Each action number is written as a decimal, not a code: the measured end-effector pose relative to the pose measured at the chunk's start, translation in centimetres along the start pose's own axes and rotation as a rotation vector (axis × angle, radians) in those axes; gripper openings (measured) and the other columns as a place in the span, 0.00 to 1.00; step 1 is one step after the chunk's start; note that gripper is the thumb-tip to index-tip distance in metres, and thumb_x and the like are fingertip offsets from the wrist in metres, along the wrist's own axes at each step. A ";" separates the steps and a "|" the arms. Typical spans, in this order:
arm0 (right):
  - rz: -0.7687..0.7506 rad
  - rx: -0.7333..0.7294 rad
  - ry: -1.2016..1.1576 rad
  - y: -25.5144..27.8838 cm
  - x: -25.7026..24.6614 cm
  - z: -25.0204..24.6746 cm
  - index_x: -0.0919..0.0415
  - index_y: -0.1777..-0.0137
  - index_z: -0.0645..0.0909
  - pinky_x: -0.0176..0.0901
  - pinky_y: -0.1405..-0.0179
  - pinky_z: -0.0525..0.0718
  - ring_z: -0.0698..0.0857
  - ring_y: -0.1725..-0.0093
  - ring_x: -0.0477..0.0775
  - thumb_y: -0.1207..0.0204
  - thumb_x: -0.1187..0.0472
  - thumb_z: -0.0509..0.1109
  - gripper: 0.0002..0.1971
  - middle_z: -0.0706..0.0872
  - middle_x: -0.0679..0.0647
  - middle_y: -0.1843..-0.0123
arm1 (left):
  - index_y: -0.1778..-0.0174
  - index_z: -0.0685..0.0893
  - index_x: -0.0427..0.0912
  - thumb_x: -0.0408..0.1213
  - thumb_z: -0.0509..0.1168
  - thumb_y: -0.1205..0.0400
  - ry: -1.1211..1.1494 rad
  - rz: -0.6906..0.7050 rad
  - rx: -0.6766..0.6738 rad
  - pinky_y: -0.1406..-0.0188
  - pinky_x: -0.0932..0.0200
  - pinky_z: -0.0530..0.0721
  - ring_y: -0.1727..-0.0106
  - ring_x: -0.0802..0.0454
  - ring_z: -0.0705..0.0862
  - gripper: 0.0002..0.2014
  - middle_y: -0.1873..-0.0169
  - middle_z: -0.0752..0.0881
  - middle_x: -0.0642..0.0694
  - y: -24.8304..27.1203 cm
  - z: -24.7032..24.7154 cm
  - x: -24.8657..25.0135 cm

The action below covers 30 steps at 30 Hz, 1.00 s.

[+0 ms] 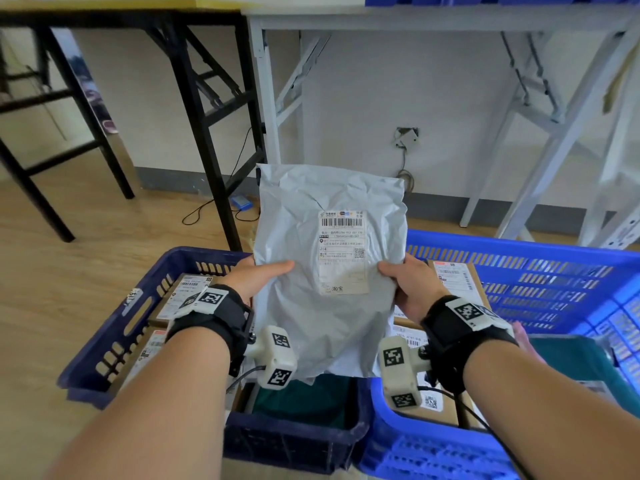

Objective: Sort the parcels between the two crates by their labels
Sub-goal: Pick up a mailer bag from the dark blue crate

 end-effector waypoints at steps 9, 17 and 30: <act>0.001 -0.004 -0.059 0.0 -0.1 0.2 0.65 0.38 0.80 0.52 0.51 0.85 0.87 0.50 0.60 0.19 0.73 0.63 0.12 0.88 0.62 0.45 | 0.32 0.78 0.50 0.61 0.85 0.58 -0.062 -0.056 0.024 0.33 0.39 0.78 0.40 0.43 0.85 0.55 0.42 0.87 0.47 -0.7 -0.6 -1.2; 0.000 -0.073 -0.043 0.0 -0.2 2.1 0.65 0.38 0.80 0.53 0.46 0.86 0.88 0.45 0.60 0.18 0.68 0.63 0.11 0.88 0.62 0.43 | 0.39 0.81 0.45 0.45 0.81 0.54 -0.210 -0.034 0.063 0.41 0.33 0.83 0.42 0.33 0.86 0.43 0.43 0.87 0.36 -5.0 -2.5 -4.0; 0.265 -0.446 0.534 -0.8 4.1 11.2 0.60 0.37 0.80 0.50 0.54 0.86 0.85 0.61 0.52 0.19 0.67 0.63 0.12 0.86 0.54 0.55 | 0.28 0.74 0.35 0.28 0.59 0.17 -0.662 -0.123 0.418 0.46 0.51 0.79 0.39 0.35 0.81 0.19 0.36 0.81 0.35 -3.1 -10.9 -3.1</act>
Point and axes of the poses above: each hand's wrist, its own y-axis away from the middle knuckle, its own z-axis out of the palm, x = y × z, the point moved 2 cm from there along -y, towards the middle knuckle
